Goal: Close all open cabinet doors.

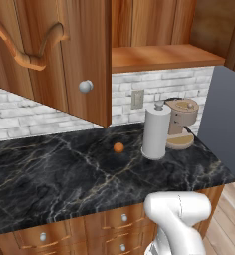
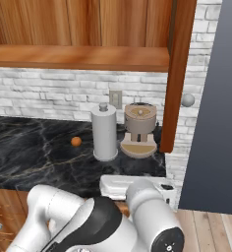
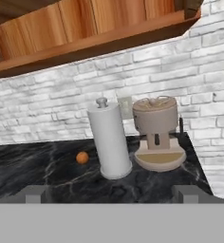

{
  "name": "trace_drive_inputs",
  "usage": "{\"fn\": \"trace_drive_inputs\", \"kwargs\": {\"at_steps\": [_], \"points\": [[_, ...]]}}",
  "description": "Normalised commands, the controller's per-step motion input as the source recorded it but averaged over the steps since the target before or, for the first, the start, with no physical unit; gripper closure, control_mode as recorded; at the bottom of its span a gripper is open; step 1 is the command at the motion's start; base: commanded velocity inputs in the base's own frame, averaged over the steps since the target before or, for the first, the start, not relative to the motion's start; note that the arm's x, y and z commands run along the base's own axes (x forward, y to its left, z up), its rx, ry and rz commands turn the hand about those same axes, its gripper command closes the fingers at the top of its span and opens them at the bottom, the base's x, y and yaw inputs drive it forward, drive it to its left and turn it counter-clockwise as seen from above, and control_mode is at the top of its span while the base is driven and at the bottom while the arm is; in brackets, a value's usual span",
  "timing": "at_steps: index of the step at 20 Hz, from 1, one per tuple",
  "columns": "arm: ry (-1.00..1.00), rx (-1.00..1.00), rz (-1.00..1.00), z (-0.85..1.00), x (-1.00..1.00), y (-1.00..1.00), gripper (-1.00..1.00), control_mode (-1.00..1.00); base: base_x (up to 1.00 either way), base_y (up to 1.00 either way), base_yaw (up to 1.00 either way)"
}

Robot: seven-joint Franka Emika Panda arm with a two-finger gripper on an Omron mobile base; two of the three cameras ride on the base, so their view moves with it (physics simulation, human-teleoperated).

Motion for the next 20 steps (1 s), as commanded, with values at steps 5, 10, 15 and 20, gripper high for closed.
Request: {"fn": "trace_drive_inputs", "kwargs": {"at_steps": [5, 10, 15, 20], "points": [[0.01, 0.26, 0.02, 0.0, 0.48, -0.88, -1.0, -1.0, 0.0, 0.0, 0.0], [-0.01, 0.3, 0.04, -0.01, 0.52, -0.83, -1.0, -1.0, 0.0, 0.0, 0.0], [0.0, 0.35, 0.05, 0.0, 0.29, -0.89, -1.0, -1.0, 0.0, 0.0, 0.0], [0.0, 0.23, 0.06, 0.0, 0.06, -0.52, -1.0, -1.0, 0.0, 0.0, 0.0]]}}
